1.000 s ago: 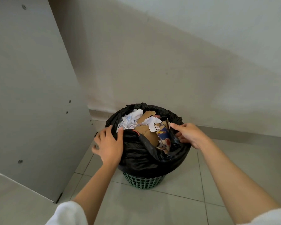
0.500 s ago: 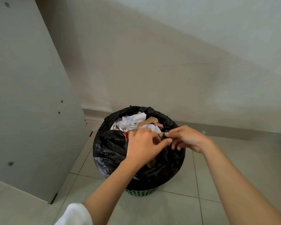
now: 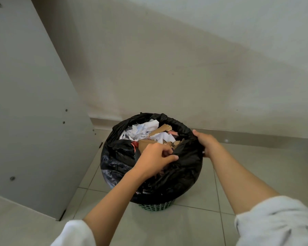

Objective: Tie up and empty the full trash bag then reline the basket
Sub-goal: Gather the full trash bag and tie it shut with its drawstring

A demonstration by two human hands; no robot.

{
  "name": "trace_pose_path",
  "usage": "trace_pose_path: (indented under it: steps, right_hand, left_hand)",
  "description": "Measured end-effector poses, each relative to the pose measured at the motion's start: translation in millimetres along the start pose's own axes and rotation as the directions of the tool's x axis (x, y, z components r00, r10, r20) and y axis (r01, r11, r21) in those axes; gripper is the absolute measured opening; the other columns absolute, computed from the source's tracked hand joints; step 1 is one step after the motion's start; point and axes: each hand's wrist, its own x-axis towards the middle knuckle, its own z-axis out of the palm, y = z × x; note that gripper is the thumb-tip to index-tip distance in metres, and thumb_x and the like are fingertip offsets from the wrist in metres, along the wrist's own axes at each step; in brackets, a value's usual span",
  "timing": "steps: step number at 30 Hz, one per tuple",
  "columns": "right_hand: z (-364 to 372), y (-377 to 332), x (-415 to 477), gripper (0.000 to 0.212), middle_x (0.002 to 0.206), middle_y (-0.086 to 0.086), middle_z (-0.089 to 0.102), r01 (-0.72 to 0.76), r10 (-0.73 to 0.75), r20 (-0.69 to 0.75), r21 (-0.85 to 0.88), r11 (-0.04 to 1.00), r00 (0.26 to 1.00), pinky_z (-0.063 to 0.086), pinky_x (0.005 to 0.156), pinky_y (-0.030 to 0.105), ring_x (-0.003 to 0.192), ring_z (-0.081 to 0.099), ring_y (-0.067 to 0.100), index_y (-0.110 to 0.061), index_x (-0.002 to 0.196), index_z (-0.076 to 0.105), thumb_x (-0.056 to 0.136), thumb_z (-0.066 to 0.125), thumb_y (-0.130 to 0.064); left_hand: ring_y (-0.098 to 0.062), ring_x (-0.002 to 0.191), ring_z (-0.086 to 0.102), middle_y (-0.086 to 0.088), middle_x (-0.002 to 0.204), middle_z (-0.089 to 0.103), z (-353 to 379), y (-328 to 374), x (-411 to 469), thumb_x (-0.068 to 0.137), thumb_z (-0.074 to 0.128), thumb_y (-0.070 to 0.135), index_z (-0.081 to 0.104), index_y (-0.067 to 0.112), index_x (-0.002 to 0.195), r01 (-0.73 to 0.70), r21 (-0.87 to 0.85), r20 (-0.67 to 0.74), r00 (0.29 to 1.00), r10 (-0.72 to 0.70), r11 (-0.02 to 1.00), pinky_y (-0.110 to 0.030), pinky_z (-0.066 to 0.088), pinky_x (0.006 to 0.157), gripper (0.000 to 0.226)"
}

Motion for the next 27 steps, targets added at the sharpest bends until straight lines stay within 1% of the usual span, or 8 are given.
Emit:
trace_pose_path:
  steps: [3,5,10,14,19,23,25,27]
  right_hand:
    - [6,-20,26,0.01,0.113,0.016,0.066,0.162,-0.157,-0.178,0.014,0.987,0.972,0.053,0.082,0.037,0.085,0.064,0.025,-0.003,0.078,0.059,0.083,0.067,-0.004]
    - [10,-31,27,0.011,0.11,0.013,0.069,0.284,-0.275,-0.235,0.005,0.959,0.932,0.052,0.092,0.037,0.097,0.065,0.026,-0.007,0.087,0.069,0.079,0.069,0.0]
    - [26,-27,-19,0.032,0.101,0.001,0.07,0.6,-0.599,0.041,-0.039,0.799,0.8,0.046,0.088,0.022,0.094,0.062,0.012,-0.013,0.103,0.072,0.082,0.059,0.008]
    - [17,-4,-44,0.013,0.09,-0.005,0.073,0.726,-0.712,0.14,-0.117,0.678,0.688,0.049,0.081,0.017,0.086,0.066,0.007,-0.019,0.091,0.074,0.083,0.068,-0.01]
    - [0,12,-43,0.038,0.055,0.007,0.059,0.657,-0.67,0.045,-0.252,0.71,0.741,0.043,0.061,0.033,0.053,0.052,0.019,-0.011,0.054,0.054,0.081,0.071,-0.031]
    - [-6,8,-17,0.033,0.069,0.006,0.058,0.523,-0.571,-0.183,-0.251,0.814,0.801,0.043,0.069,0.037,0.069,0.053,0.024,-0.015,0.064,0.051,0.081,0.068,-0.038]
    - [-8,9,-9,0.028,0.076,0.007,0.062,0.399,-0.451,-0.2,-0.252,0.881,0.87,0.046,0.073,0.038,0.072,0.056,0.026,-0.012,0.076,0.062,0.081,0.068,-0.04]
    - [-11,9,-6,0.031,0.06,0.006,0.051,0.313,-0.359,-0.16,-0.255,0.915,0.92,0.038,0.061,0.035,0.054,0.043,0.023,-0.003,0.07,0.062,0.081,0.071,-0.031]
  left_hand:
    - [0.001,0.05,0.053,-0.004,0.073,0.067,-4,-7,-6,0.085,0.067,0.032,0.069,0.01,0.082,-0.008,0.045,0.022,1.0,0.007,0.999,-0.028,0.047,0.062,0.022]
    - [0.0,0.056,0.054,-0.001,0.077,0.068,-4,-10,-8,0.085,0.066,0.033,0.07,0.012,0.087,-0.025,0.117,-0.007,1.0,0.026,0.993,-0.025,0.047,0.066,0.021]
    - [-0.009,0.076,0.056,0.006,0.082,0.065,-2,-14,-10,0.085,0.064,0.039,0.068,0.017,0.091,-0.088,0.24,-0.115,0.986,0.119,0.967,-0.032,0.049,0.073,0.023]
    - [-0.001,0.078,0.055,0.015,0.081,0.063,-7,-16,-16,0.084,0.044,0.062,0.067,0.028,0.091,-0.052,0.254,-0.381,0.912,0.149,0.966,-0.026,0.034,0.083,0.042]
    - [-0.013,0.111,0.046,0.007,0.115,0.055,-34,-49,-2,0.091,0.053,0.039,0.061,0.024,0.115,0.275,0.21,-0.604,0.791,-0.096,0.938,-0.036,0.028,0.091,0.03]
    - [-0.024,0.131,0.033,-0.002,0.143,0.04,-52,-77,19,0.091,0.05,0.044,0.037,0.02,0.14,0.419,0.323,-0.473,0.848,-0.238,0.849,-0.048,0.032,0.1,0.056]
    - [-0.03,0.124,0.043,-0.007,0.136,0.051,-58,-83,27,0.09,0.052,0.045,0.04,0.021,0.138,0.435,0.288,-0.404,0.863,-0.304,0.853,-0.049,0.037,0.098,0.055]
    - [-0.03,0.115,0.052,-0.008,0.123,0.062,-61,-83,33,0.089,0.055,0.044,0.051,0.023,0.13,0.459,0.241,-0.404,0.848,-0.342,0.855,-0.045,0.04,0.096,0.047]
